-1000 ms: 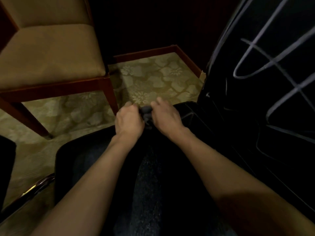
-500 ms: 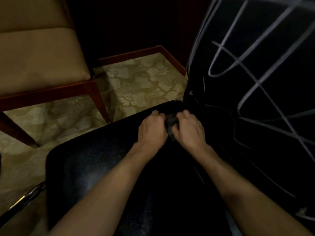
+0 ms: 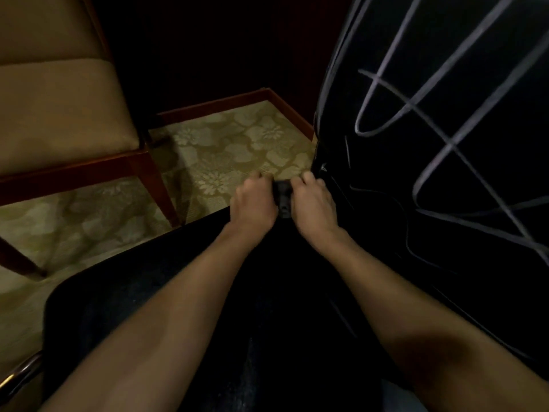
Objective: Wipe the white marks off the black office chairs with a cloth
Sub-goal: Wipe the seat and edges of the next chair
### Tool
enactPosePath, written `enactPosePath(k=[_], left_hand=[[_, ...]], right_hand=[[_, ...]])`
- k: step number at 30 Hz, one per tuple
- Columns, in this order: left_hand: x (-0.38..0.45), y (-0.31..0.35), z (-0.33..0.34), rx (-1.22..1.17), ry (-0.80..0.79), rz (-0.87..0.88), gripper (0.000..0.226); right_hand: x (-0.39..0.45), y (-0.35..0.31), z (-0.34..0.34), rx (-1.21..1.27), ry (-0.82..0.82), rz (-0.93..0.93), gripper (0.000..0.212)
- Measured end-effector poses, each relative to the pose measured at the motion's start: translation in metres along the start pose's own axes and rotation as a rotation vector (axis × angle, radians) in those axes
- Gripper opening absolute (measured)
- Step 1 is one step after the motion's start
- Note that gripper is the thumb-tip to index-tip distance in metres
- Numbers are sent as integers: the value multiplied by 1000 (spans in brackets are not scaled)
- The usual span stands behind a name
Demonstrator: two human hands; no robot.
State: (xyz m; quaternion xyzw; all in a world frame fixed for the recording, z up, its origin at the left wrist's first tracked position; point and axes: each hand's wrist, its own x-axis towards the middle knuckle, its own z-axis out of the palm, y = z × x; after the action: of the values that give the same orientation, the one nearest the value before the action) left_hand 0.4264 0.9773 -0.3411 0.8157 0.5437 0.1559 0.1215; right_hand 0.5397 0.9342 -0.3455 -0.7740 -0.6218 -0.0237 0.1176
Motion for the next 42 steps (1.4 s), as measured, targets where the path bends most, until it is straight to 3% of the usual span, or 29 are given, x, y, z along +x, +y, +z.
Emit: enactPosePath(k=[7,10,15,22,29,34,38,42], left_hand=[[62,-2,8,-96,-168,-106,29],[60,15,12,-88,-174,-9,31],[39,52,23,-25,-180,297,27],[-37,71,22,-71,-307,470,26],[-188,50,-5,-153,-277,514,18],[-145,54,6,-144,-189,478,13],[-72,82,25,-123,-78,349,17],[-45,99,36,-117,-83,323,19]], right_hand=[[47,5,5,-35,-29,75,28],[20,12,-1,-38,12,145,32],[-40,32,-11,-68,42,247,24],[-130,46,-33,-44,-10,252,22],[-260,33,-42,154,19,201,27],[-207,41,-39,76,42,180,29],[-134,52,-43,-40,21,252,16],[-128,54,-44,-84,28,293,25]])
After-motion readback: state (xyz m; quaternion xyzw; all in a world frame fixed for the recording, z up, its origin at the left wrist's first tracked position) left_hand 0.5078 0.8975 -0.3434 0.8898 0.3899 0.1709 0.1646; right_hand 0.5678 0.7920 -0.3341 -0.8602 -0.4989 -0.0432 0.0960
